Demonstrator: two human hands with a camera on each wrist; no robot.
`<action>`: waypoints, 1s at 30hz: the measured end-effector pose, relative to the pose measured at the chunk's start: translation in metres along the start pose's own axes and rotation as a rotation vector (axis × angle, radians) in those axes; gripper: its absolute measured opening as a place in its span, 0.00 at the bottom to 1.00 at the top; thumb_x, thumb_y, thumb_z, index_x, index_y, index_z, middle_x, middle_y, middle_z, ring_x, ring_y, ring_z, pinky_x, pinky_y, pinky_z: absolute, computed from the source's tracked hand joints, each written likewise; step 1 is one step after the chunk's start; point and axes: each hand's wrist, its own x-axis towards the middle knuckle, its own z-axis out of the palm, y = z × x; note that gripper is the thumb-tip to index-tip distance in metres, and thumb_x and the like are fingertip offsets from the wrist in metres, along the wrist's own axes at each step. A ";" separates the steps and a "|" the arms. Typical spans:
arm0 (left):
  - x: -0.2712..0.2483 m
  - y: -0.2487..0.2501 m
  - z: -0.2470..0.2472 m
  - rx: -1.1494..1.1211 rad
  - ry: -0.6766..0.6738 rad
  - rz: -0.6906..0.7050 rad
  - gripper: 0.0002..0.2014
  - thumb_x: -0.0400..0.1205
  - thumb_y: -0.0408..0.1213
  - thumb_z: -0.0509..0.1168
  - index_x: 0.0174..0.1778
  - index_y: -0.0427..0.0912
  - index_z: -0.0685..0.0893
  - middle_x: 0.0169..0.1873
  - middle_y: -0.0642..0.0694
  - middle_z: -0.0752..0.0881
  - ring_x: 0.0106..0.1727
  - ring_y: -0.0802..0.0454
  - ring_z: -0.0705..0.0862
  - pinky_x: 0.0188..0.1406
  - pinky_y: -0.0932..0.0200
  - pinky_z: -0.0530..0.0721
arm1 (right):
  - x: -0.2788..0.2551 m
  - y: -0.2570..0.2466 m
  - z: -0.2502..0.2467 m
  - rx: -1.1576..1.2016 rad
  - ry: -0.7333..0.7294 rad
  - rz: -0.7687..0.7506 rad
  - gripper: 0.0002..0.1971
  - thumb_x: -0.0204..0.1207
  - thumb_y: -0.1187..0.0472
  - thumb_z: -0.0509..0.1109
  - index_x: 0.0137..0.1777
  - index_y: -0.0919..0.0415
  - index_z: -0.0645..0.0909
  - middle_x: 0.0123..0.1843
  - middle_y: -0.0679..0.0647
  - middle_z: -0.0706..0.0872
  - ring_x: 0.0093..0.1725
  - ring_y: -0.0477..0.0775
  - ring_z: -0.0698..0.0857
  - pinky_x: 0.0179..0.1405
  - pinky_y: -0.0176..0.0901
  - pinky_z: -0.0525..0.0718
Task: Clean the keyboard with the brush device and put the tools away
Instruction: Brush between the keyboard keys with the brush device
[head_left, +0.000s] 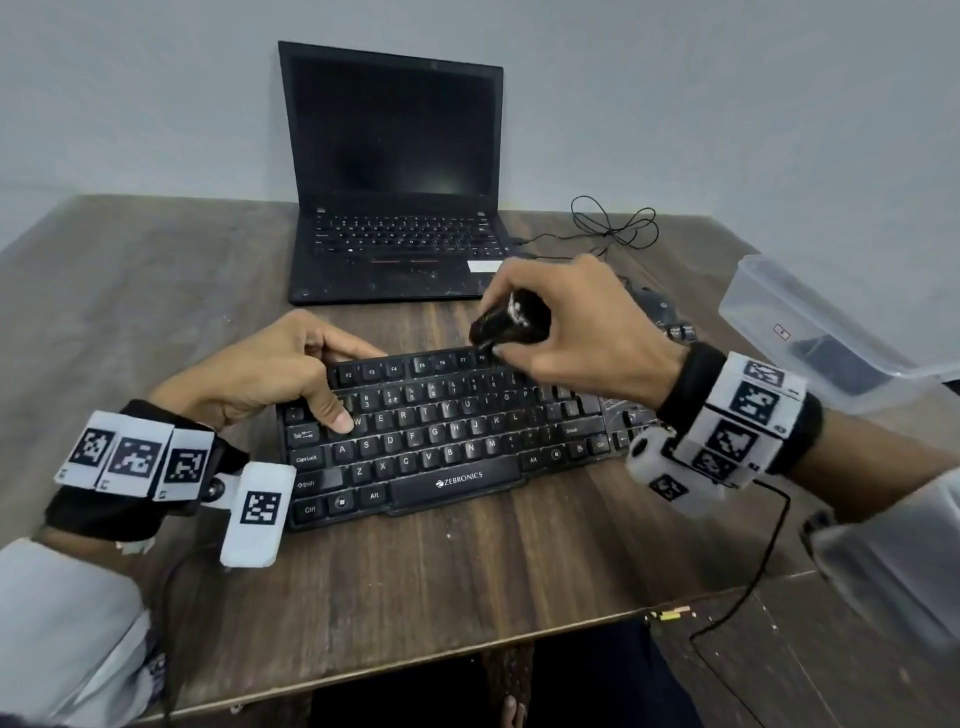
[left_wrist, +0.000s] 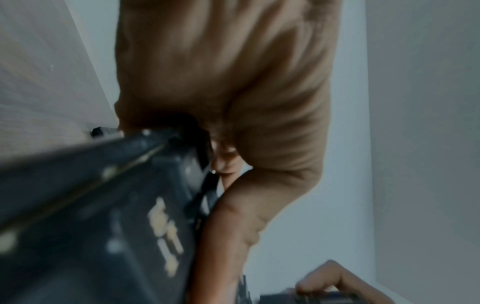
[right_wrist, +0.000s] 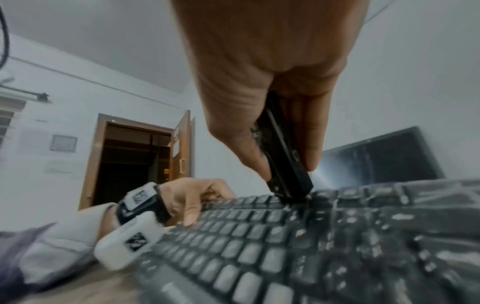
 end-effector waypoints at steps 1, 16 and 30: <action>0.000 0.001 0.000 0.006 -0.003 0.002 0.33 0.54 0.14 0.79 0.54 0.44 0.95 0.47 0.32 0.94 0.49 0.34 0.93 0.45 0.49 0.94 | -0.005 -0.005 0.003 0.013 -0.062 -0.016 0.15 0.71 0.63 0.83 0.57 0.54 0.88 0.47 0.43 0.94 0.45 0.39 0.91 0.50 0.35 0.91; -0.001 0.004 0.002 0.051 0.015 -0.024 0.34 0.61 0.06 0.73 0.61 0.37 0.91 0.46 0.33 0.94 0.47 0.37 0.94 0.43 0.54 0.93 | -0.042 -0.003 0.002 0.012 -0.284 -0.068 0.16 0.71 0.64 0.83 0.58 0.54 0.88 0.43 0.40 0.91 0.37 0.29 0.84 0.40 0.19 0.77; -0.002 0.003 -0.001 0.055 0.045 -0.017 0.36 0.57 0.09 0.77 0.61 0.36 0.91 0.46 0.33 0.94 0.47 0.35 0.94 0.44 0.51 0.93 | -0.032 0.015 -0.010 -0.055 -0.052 -0.005 0.15 0.72 0.62 0.84 0.58 0.55 0.87 0.46 0.44 0.94 0.43 0.39 0.91 0.46 0.31 0.90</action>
